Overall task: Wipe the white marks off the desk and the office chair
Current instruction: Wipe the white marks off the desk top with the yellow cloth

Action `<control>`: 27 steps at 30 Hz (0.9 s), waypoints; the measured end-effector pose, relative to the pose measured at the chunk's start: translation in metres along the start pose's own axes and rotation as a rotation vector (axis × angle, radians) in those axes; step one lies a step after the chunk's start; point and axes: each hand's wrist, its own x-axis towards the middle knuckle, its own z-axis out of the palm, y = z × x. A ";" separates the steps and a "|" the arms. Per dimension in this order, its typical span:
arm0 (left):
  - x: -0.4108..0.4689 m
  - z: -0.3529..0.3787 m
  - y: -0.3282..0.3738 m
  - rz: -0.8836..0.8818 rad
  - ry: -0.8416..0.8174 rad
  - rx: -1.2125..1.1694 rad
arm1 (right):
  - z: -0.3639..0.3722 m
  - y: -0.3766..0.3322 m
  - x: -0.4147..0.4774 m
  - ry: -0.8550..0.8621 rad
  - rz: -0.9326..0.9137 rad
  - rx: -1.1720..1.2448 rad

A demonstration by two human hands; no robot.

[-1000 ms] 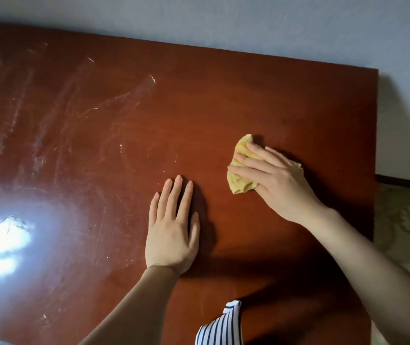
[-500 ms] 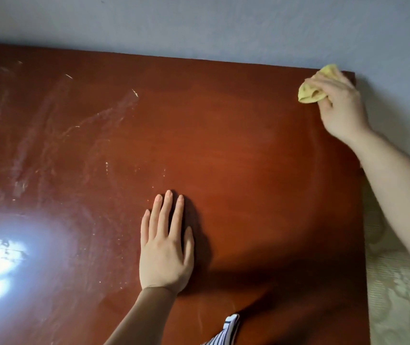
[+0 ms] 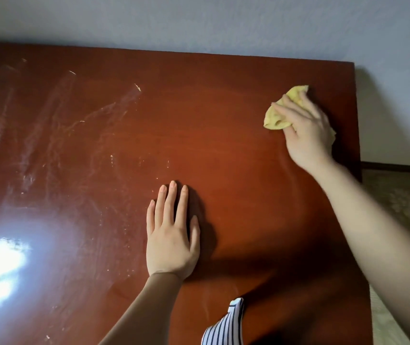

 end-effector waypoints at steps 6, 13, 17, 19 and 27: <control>0.000 0.002 -0.002 -0.002 0.041 -0.021 | 0.008 -0.046 -0.093 -0.127 -0.269 0.012; -0.004 0.002 -0.001 -0.001 0.062 -0.048 | 0.005 -0.065 -0.178 -0.347 -0.617 0.015; -0.004 0.001 -0.001 -0.007 0.048 -0.055 | 0.000 -0.050 -0.155 -0.401 -0.694 -0.038; -0.004 0.000 0.000 -0.012 0.035 -0.058 | 0.009 -0.057 -0.135 -0.442 -0.639 -0.071; -0.003 -0.001 -0.001 -0.014 0.001 -0.073 | 0.024 -0.081 -0.008 -0.296 -0.485 -0.089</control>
